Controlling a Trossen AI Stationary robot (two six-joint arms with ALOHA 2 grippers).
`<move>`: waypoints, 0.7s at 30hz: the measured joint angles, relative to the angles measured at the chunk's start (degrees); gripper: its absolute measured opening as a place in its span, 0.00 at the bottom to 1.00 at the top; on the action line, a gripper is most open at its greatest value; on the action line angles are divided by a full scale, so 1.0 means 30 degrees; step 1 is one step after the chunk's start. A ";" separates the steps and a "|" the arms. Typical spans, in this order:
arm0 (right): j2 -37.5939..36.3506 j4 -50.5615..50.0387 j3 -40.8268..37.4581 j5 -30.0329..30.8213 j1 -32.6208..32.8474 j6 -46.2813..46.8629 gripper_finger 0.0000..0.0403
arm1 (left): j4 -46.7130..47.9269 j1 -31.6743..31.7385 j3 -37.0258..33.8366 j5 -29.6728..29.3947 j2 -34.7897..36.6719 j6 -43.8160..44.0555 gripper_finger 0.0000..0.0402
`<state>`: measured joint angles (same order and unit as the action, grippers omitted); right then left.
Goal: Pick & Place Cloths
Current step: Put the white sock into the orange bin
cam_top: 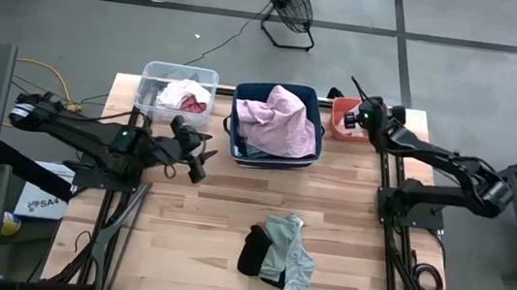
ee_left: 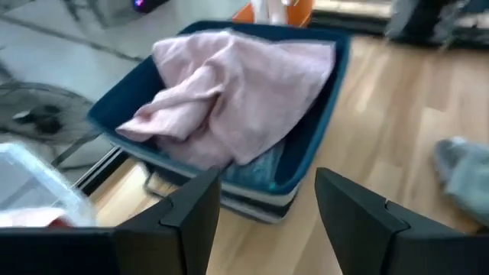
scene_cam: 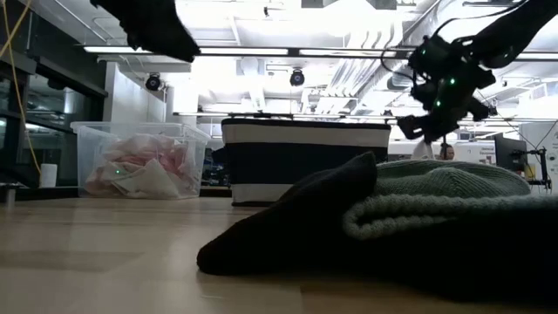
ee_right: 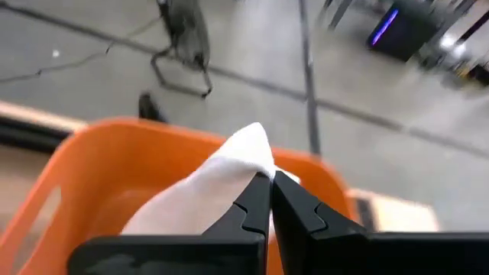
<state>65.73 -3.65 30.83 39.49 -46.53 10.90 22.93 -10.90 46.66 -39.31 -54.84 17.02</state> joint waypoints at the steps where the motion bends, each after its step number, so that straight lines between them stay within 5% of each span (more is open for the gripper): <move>1: 0.0225 -0.0187 -0.0002 -0.0592 -0.0208 0.0435 0.01 | -0.0268 0.0000 -0.0234 0.0161 0.0340 -0.0151 0.51; 21: 0.2800 -0.1017 -0.0007 -0.7312 -0.1714 0.3839 0.02 | -0.2327 0.0000 -0.1516 0.1478 0.2458 -0.0934 0.51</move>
<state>74.13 -6.70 30.81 17.55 -51.68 22.41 15.95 -10.90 42.11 -34.87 -47.46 14.22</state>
